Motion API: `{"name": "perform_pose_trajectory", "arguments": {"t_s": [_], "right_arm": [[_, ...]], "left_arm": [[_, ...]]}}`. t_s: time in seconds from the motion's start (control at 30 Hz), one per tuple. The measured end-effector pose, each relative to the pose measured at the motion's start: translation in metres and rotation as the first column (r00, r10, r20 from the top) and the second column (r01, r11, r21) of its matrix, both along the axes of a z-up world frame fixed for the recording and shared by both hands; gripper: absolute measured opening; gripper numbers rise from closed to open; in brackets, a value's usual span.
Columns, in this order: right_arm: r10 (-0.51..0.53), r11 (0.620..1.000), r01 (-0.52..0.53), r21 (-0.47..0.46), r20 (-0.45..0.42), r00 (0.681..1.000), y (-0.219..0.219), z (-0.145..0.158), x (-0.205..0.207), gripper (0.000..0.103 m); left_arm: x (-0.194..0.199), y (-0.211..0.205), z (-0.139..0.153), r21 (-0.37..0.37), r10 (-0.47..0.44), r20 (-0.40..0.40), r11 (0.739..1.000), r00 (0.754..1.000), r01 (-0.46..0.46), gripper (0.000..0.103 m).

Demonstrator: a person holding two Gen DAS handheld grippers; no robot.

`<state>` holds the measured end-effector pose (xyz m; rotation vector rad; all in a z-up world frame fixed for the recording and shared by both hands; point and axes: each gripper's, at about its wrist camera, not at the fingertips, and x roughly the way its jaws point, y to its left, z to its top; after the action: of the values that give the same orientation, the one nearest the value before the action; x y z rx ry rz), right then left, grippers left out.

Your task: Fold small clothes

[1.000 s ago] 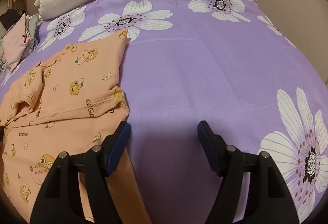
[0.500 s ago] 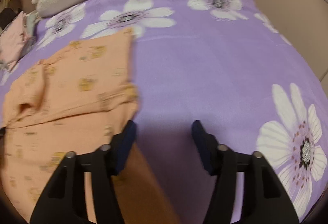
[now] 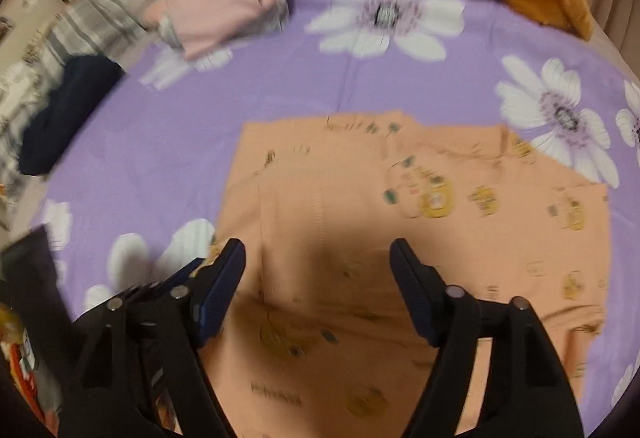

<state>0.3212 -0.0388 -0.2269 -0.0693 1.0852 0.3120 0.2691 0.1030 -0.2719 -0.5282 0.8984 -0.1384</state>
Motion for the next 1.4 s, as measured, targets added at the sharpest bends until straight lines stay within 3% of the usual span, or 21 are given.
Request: {"name": "perform_pose_trajectory", "arguments": {"t_s": [0.03,0.1,0.13,0.17,0.23,0.33,0.43,0.6,0.7,0.73,0.77,0.8,0.87,0.97,1.0,1.07,1.1,1.17,1.2,1.27,1.4], "right_arm": [[0.009,0.999,-0.009,-0.037,-0.009,1.0,0.005,-0.01,0.005,0.058],[-0.012,0.997,0.01,-0.081,-0.016,1.0,0.005,-0.024,0.013,0.034],[-0.05,0.999,0.05,-0.02,0.002,0.999,-0.008,-0.02,0.014,0.026],[-0.084,0.996,0.083,0.025,0.005,0.996,-0.017,-0.015,0.013,0.011],[-0.158,0.984,0.157,0.08,0.013,0.987,-0.045,-0.001,0.016,0.01],[-0.275,0.96,0.272,0.061,0.059,0.96,-0.098,0.013,0.016,0.01],[-0.396,0.914,0.394,0.094,-0.002,0.918,-0.156,0.007,0.016,0.015],[-0.565,0.779,0.584,0.23,-0.149,0.812,-0.247,-0.014,0.0,0.015],[-0.61,0.721,0.633,0.282,-0.173,0.773,-0.262,-0.008,-0.004,0.015],[-0.619,0.722,0.632,0.28,-0.146,0.772,-0.261,-0.001,-0.006,0.016],[-0.616,0.732,0.621,0.28,-0.117,0.779,-0.256,0.004,-0.009,0.024],[-0.594,0.754,0.598,0.271,-0.106,0.797,-0.249,0.008,-0.009,0.046],[-0.537,0.792,0.555,0.254,-0.142,0.832,-0.239,0.005,-0.001,0.078],[-0.566,0.779,0.567,0.267,-0.089,0.82,-0.241,-0.004,-0.007,0.061],[-0.568,0.787,0.569,0.238,-0.079,0.819,-0.241,-0.01,-0.007,0.04],[-0.57,0.808,0.577,0.117,-0.088,0.817,-0.243,-0.023,-0.003,0.013],[-0.578,0.804,0.583,0.119,-0.076,0.812,-0.246,-0.023,-0.005,0.018],[-0.584,0.776,0.589,0.225,-0.095,0.806,-0.255,-0.017,-0.012,0.03],[-0.586,0.762,0.594,0.258,-0.115,0.802,-0.257,-0.013,-0.013,0.059],[-0.571,0.764,0.574,0.294,-0.106,0.814,-0.25,-0.003,-0.013,0.079],[-0.466,0.877,0.462,0.134,0.004,0.885,-0.202,0.008,-0.003,0.078]], "left_arm": [[0.001,0.0,0.0,-0.005,-0.001,0.0,1.0,1.0,0.001,0.015],[0.001,-0.003,0.001,0.012,-0.003,0.004,1.0,1.0,0.003,0.015],[0.001,-0.005,0.002,0.022,-0.004,0.005,1.0,1.0,0.004,0.015],[0.001,-0.006,0.003,0.027,-0.004,0.006,1.0,1.0,0.004,0.015],[0.001,-0.004,0.002,0.013,-0.003,0.005,1.0,1.0,0.003,0.015],[0.002,0.002,-0.001,-0.031,0.0,0.002,1.0,1.0,0.001,0.015],[0.003,0.003,-0.001,-0.041,0.0,0.003,0.999,1.0,0.0,0.015],[0.001,0.001,0.0,-0.03,-0.001,0.007,1.0,1.0,0.001,0.015],[0.001,0.003,-0.001,-0.052,-0.001,0.007,0.999,1.0,0.001,0.015],[0.001,0.003,-0.001,-0.055,-0.001,0.007,0.998,1.0,0.001,0.015],[0.001,0.004,-0.001,-0.058,-0.001,0.007,0.998,1.0,0.001,0.015],[0.002,0.004,-0.001,-0.06,-0.001,0.008,0.998,1.0,0.002,0.015],[0.002,0.005,-0.002,-0.064,-0.002,0.008,0.998,1.0,0.002,0.015],[0.001,0.007,-0.002,-0.071,-0.003,0.009,0.997,1.0,0.004,0.015],[0.002,0.008,-0.002,-0.075,-0.003,0.009,0.997,1.0,0.004,0.015],[0.002,0.008,-0.002,-0.081,-0.004,0.009,0.997,1.0,0.004,0.015],[0.002,0.009,-0.002,-0.084,-0.004,0.009,0.996,1.0,0.005,0.015],[0.002,0.01,-0.003,-0.091,-0.005,0.009,0.996,1.0,0.006,0.015],[0.002,0.01,-0.003,-0.097,-0.005,0.009,0.995,1.0,0.006,0.015],[0.002,0.011,-0.003,-0.103,-0.005,0.009,0.995,1.0,0.006,0.015],[0.002,0.011,-0.003,-0.105,-0.006,0.009,0.994,1.0,0.007,0.015]]}}
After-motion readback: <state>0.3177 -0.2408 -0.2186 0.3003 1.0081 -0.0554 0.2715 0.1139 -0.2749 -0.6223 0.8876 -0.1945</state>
